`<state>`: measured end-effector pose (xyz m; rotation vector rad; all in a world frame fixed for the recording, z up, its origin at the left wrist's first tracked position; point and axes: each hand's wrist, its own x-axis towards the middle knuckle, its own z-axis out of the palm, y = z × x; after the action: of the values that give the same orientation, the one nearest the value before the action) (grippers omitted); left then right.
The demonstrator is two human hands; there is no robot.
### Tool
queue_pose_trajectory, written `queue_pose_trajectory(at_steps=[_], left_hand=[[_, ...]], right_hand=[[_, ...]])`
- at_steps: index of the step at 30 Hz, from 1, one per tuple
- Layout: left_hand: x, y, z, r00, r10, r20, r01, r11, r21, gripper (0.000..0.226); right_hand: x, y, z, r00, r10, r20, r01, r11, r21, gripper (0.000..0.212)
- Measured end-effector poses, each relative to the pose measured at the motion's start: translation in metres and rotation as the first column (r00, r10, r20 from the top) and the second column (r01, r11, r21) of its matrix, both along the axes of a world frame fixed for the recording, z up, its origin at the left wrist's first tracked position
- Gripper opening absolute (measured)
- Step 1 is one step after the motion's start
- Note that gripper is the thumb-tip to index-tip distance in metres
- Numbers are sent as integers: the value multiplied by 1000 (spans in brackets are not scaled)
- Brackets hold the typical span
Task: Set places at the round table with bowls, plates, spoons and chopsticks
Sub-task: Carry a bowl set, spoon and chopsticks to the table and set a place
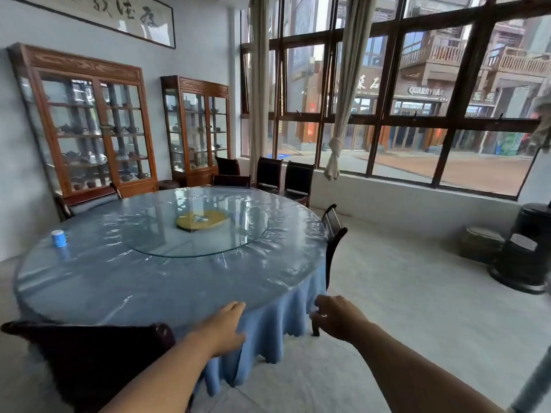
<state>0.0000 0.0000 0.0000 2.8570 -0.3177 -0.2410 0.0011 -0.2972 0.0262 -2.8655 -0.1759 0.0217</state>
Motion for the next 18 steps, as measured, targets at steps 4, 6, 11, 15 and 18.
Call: queue_pose_trajectory(at_steps=[4, 6, 11, 15, 18], left_hand=[[15, -40, -10, 994, -101, -35, 103, 994, 44, 62], [24, -71, -14, 984, -171, -40, 174, 982, 69, 49], [53, -160, -21, 940, -334, -71, 337, 940, 50, 35], [89, -242, -30, 891, -442, -101, 449, 891, 69, 44], [114, -310, -39, 854, -505, -126, 515, 854, 70, 54]], right_hand=[[-22, -19, -19, 992, -95, -83, 97, 995, 25, 43], [-32, -41, -31, 982, -148, -120, 151, 988, 16, 44], [-43, -114, -52, 931, -319, -176, 325, 946, 10, 47], [-40, -184, -68, 875, -439, -206, 449, 893, 5, 48], [-35, -241, -81, 830, -515, -216, 528, 849, 5, 48]])
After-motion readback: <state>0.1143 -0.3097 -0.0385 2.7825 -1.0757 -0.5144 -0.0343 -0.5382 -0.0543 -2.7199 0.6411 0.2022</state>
